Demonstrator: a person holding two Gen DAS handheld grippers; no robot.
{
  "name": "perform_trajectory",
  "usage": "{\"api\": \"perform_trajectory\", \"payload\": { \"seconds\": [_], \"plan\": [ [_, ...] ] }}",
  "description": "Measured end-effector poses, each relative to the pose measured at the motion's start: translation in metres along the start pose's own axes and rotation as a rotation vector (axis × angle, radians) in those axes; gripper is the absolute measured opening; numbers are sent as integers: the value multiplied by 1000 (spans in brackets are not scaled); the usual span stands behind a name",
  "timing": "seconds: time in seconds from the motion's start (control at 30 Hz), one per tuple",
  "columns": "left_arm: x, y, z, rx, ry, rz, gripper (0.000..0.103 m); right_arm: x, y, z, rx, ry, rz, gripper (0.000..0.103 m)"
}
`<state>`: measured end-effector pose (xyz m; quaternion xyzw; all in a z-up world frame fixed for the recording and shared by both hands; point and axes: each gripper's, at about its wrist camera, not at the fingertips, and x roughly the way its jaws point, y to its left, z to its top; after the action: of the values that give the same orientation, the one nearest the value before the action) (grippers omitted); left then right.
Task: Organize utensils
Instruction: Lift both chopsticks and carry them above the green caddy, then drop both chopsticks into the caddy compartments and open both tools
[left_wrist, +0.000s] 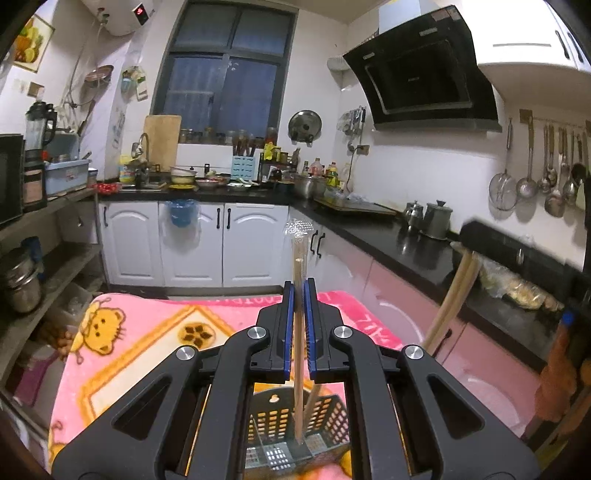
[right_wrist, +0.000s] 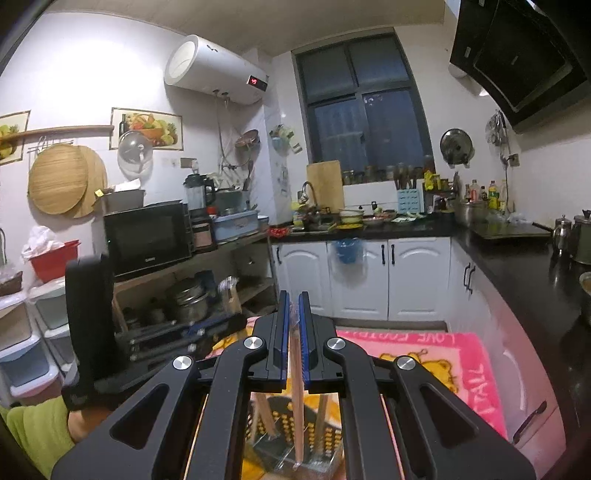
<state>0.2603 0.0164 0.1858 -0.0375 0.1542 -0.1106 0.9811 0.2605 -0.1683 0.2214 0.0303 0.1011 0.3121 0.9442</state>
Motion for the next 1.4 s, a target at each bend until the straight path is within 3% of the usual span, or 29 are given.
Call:
{"api": "perform_trajectory", "payload": {
  "seconds": [0.8, 1.4],
  "plan": [
    [50, 25, -70, -17, 98, 1, 3, 62, -20, -48, 72, 88, -47, 5],
    [43, 28, -104, -33, 161, -28, 3, 72, -28, -88, 170, 177, -43, 6]
  ]
}}
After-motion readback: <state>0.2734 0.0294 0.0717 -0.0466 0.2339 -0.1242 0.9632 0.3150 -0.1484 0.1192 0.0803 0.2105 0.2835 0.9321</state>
